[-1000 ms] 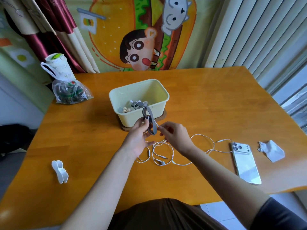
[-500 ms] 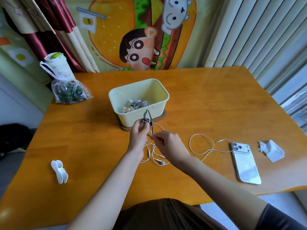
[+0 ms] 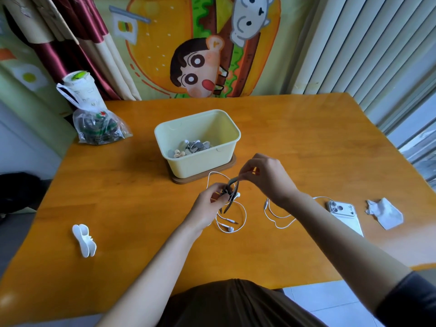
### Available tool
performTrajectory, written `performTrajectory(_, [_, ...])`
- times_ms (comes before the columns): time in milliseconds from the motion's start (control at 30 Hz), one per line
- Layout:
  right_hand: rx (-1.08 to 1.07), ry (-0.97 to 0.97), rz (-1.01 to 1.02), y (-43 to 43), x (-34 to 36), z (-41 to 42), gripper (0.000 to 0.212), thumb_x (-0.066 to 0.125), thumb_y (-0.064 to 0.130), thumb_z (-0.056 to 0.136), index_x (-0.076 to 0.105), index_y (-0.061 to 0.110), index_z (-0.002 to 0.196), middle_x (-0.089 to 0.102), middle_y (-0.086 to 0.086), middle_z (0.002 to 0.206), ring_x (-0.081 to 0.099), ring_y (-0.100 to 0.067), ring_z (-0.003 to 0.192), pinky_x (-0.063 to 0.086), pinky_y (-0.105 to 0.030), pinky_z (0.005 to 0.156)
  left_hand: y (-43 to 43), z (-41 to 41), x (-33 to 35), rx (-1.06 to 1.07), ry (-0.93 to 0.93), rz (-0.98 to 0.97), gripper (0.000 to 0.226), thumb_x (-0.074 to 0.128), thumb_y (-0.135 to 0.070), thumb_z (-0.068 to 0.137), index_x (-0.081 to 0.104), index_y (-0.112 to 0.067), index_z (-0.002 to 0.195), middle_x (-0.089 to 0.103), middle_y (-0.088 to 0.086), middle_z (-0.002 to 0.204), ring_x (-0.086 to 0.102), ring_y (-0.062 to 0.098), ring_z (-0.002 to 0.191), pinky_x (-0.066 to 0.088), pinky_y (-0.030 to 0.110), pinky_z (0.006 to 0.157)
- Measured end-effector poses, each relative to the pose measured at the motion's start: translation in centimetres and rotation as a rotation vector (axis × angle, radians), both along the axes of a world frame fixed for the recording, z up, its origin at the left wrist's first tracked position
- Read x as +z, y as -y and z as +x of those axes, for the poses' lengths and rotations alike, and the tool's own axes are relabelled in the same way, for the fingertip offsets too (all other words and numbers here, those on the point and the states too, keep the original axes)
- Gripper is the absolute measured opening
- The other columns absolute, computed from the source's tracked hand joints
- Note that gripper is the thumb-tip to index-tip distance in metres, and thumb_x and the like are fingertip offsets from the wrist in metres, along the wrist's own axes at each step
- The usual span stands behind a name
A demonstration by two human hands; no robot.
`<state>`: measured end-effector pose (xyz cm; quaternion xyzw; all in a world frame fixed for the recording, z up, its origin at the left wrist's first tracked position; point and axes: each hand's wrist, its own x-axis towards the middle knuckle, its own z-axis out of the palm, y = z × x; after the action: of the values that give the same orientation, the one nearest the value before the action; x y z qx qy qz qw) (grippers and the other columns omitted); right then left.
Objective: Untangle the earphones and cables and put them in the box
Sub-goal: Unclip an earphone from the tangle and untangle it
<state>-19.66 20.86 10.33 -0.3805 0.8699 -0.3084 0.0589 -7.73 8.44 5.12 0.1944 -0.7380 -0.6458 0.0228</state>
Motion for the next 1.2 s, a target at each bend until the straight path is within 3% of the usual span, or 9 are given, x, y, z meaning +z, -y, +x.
performTrajectory(133, [-0.031, 0.022, -0.057, -0.1, -0.4, -0.3, 0.006, 0.073, 0.021, 0.079, 0.074, 0.016, 0.081, 0.062, 0.000, 0.085, 0.054, -0.013, 0.072, 0.046, -0.028, 0.066, 0.4, 0.1, 0.7, -0.043, -0.016, 0.055, 0.017, 0.053, -0.012, 0.096, 0.064, -0.025, 0.102, 0.063, -0.018, 0.086, 0.057, -0.010, 0.073, 0.044, 0.009, 0.070])
performTrajectory(300, [-0.065, 0.071, -0.061, -0.1, -1.4, -0.5, 0.009, 0.071, 0.022, 0.081, 0.074, 0.014, 0.084, 0.064, 0.001, 0.082, 0.051, -0.007, 0.068, 0.040, -0.014, 0.062, 0.7, 0.3, 1.0, -0.085, -0.048, 0.169, 0.020, 0.057, -0.015, 0.094, 0.063, -0.024, 0.110, 0.068, 0.002, 0.103, 0.062, 0.025, 0.100, 0.049, 0.037, 0.092])
performTrajectory(400, [-0.097, 0.175, -0.119, -0.1, -1.9, 0.3, 0.015, 0.070, 0.027, 0.082, 0.071, 0.012, 0.082, 0.059, 0.011, 0.069, 0.050, 0.000, 0.059, 0.039, -0.008, 0.057, 0.7, 0.0, 1.5, -0.028, -0.112, 0.305, 0.023, 0.056, -0.016, 0.092, 0.060, -0.023, 0.114, 0.066, 0.011, 0.110, 0.065, 0.022, 0.099, 0.052, 0.034, 0.089])
performTrajectory(567, [-0.101, 0.372, -0.187, 0.3, -3.5, 2.3, 0.022, 0.060, 0.030, 0.089, 0.067, 0.014, 0.077, 0.055, 0.010, 0.058, 0.045, -0.004, 0.051, 0.039, -0.022, 0.052, 0.6, -0.6, 1.7, 0.102, -0.188, 0.579, 0.025, 0.049, -0.009, 0.095, 0.059, -0.022, 0.115, 0.068, 0.006, 0.109, 0.067, 0.018, 0.096, 0.056, 0.030, 0.081])
performTrajectory(733, [-0.142, 0.404, -0.250, 0.6, -4.5, 4.3, 0.018, 0.055, 0.021, 0.094, 0.062, 0.019, 0.077, 0.056, 0.013, 0.059, 0.049, 0.001, 0.048, 0.036, -0.011, 0.049, 0.3, -1.0, 1.6, 0.279, -0.204, 0.782, 0.019, 0.051, -0.011, 0.094, 0.059, -0.016, 0.111, 0.065, 0.010, 0.102, 0.068, 0.022, 0.088, 0.056, 0.026, 0.072])
performTrajectory(900, [-0.080, 0.289, -0.127, 0.8, -4.7, 5.2, 0.014, 0.054, 0.022, 0.095, 0.068, 0.020, 0.091, 0.061, 0.009, 0.069, 0.052, 0.002, 0.056, 0.037, -0.011, 0.053, 0.7, -1.4, 0.6, 0.438, -0.160, 0.674, 0.014, 0.053, -0.009, 0.095, 0.060, -0.016, 0.104, 0.062, 0.005, 0.095, 0.060, 0.021, 0.085, 0.054, 0.030, 0.074])
performTrajectory(1067, [0.040, 0.174, -0.066, 1.1, -4.4, 5.6, 0.020, 0.053, 0.023, 0.095, 0.070, 0.013, 0.098, 0.069, -0.002, 0.089, 0.064, -0.015, 0.078, 0.049, -0.027, 0.068, 1.3, -1.0, -1.2, 0.495, -0.054, 0.181, 0.024, 0.060, -0.005, 0.091, 0.060, -0.029, 0.092, 0.064, 0.000, 0.095, 0.060, 0.021, 0.092, 0.052, 0.033, 0.076])
performTrajectory(1200, [0.090, 0.130, -0.046, 1.1, -3.4, 4.7, 0.020, 0.051, 0.020, 0.096, 0.069, 0.010, 0.099, 0.065, -0.002, 0.092, 0.050, -0.010, 0.073, 0.038, -0.014, 0.064, 1.7, -0.3, -1.1, 0.385, 0.014, 0.070, 0.031, 0.063, -0.006, 0.090, 0.059, -0.037, 0.089, 0.065, -0.002, 0.099, 0.060, 0.021, 0.100, 0.050, 0.039, 0.090])
